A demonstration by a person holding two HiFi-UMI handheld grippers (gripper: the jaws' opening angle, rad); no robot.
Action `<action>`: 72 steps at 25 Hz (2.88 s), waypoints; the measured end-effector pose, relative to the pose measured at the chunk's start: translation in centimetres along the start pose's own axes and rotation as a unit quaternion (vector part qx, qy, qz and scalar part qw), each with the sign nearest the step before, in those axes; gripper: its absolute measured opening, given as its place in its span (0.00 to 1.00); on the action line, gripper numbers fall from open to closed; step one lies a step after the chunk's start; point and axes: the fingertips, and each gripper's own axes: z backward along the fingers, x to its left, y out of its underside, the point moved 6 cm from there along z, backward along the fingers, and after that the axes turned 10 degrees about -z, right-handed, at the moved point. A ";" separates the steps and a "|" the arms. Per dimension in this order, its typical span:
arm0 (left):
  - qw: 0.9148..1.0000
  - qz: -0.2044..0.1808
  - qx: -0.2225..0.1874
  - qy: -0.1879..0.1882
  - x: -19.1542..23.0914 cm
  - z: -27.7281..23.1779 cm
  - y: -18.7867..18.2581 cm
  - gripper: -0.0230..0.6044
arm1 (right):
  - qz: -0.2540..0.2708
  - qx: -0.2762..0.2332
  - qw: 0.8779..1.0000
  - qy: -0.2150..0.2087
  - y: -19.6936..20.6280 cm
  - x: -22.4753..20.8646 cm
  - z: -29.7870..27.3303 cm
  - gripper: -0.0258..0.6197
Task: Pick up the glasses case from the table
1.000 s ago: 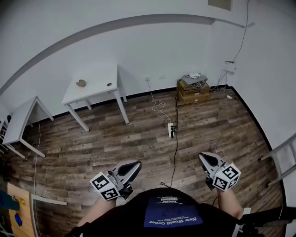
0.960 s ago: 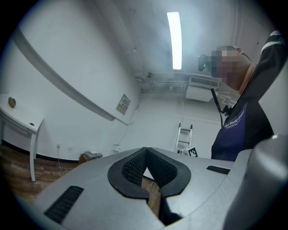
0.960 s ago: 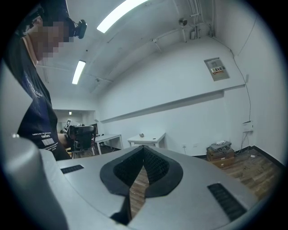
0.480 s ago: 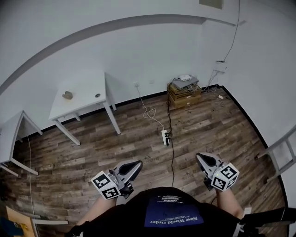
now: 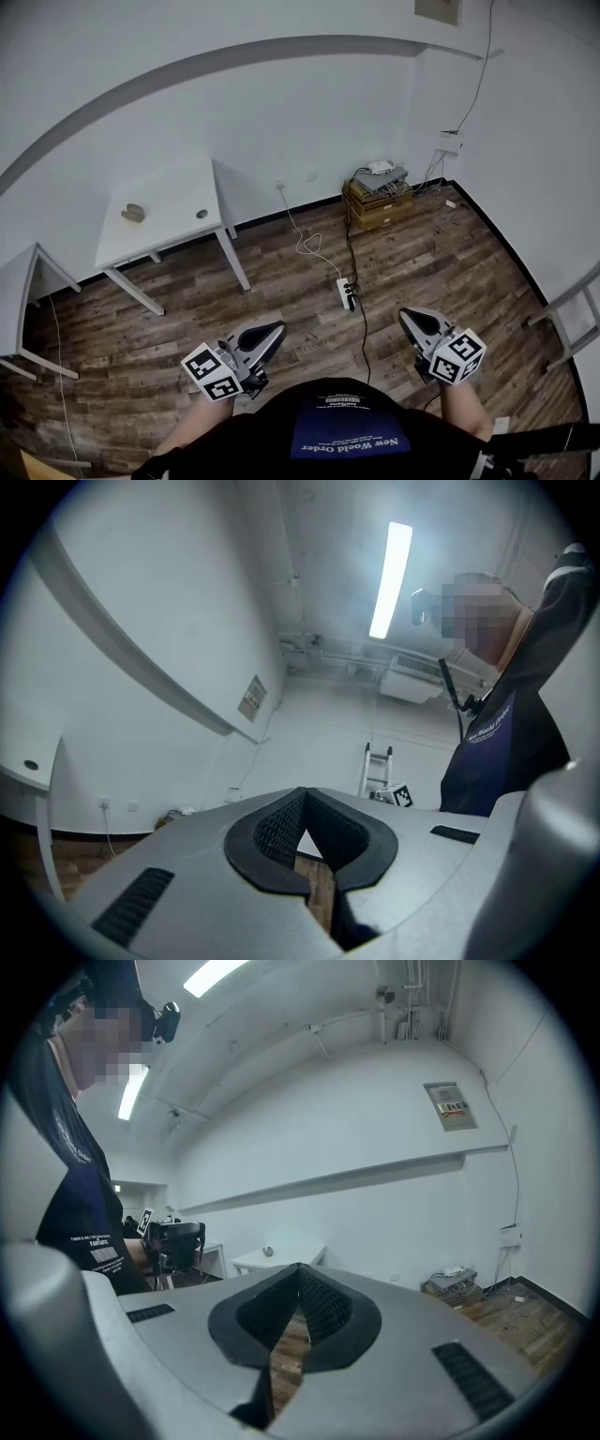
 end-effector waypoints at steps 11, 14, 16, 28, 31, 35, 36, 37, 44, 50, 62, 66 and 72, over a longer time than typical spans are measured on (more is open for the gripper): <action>0.999 0.006 0.007 -0.040 6.3 -0.7 0.9 0.03 | -0.001 0.016 0.999 -0.033 -1.4 -4.2 -8.4 0.04; 0.998 0.004 0.011 -0.058 7.9 -2.5 1.4 0.03 | -0.006 0.022 0.999 -0.048 -1.6 -7.2 -10.3 0.04; 0.998 0.003 0.014 -0.069 9.4 -4.5 1.7 0.03 | -0.006 0.022 0.998 -0.061 -2.3 -9.7 -11.9 0.04; 0.996 0.002 0.009 -0.085 15.3 -22.8 2.1 0.03 | 0.002 0.023 0.993 -0.115 -9.0 -27.0 -17.4 0.04; 0.997 0.007 0.026 -0.079 16.2 -25.7 3.0 0.03 | -0.002 0.019 0.993 -0.120 -9.7 -29.8 -18.5 0.04; 0.996 0.012 0.037 -0.076 18.8 -28.3 3.1 0.03 | -0.009 0.014 0.993 -0.114 -10.5 -32.7 -19.6 0.04; 0.997 0.013 0.036 -0.074 19.5 -28.9 3.1 0.03 | -0.012 0.015 0.994 -0.109 -10.6 -33.5 -19.9 0.04; 0.997 0.014 0.035 -0.071 20.2 -29.4 3.1 0.03 | -0.016 0.015 0.994 -0.104 -10.6 -34.1 -20.3 0.04; 0.998 0.022 0.028 -0.044 28.1 -29.5 3.8 0.03 | -0.010 0.019 0.997 -0.077 -11.5 -35.4 -26.6 0.04; 1.000 0.023 0.013 -0.014 38.3 -28.2 2.1 0.03 | 0.004 0.012 0.999 -0.049 -14.5 -34.1 -34.7 0.04; 1.000 0.020 0.011 0.003 53.5 -24.1 -0.4 0.03 | -0.002 0.024 0.999 -0.033 -15.9 -32.1 -49.9 0.04; 0.999 0.024 0.008 -0.020 55.6 -22.9 -0.1 0.03 | 0.004 0.037 0.998 -0.050 -16.4 -32.5 -53.4 0.04; 0.998 0.025 0.014 -0.064 58.8 -23.1 0.5 0.03 | 0.007 0.049 0.994 -0.094 -16.9 -34.7 -58.9 0.04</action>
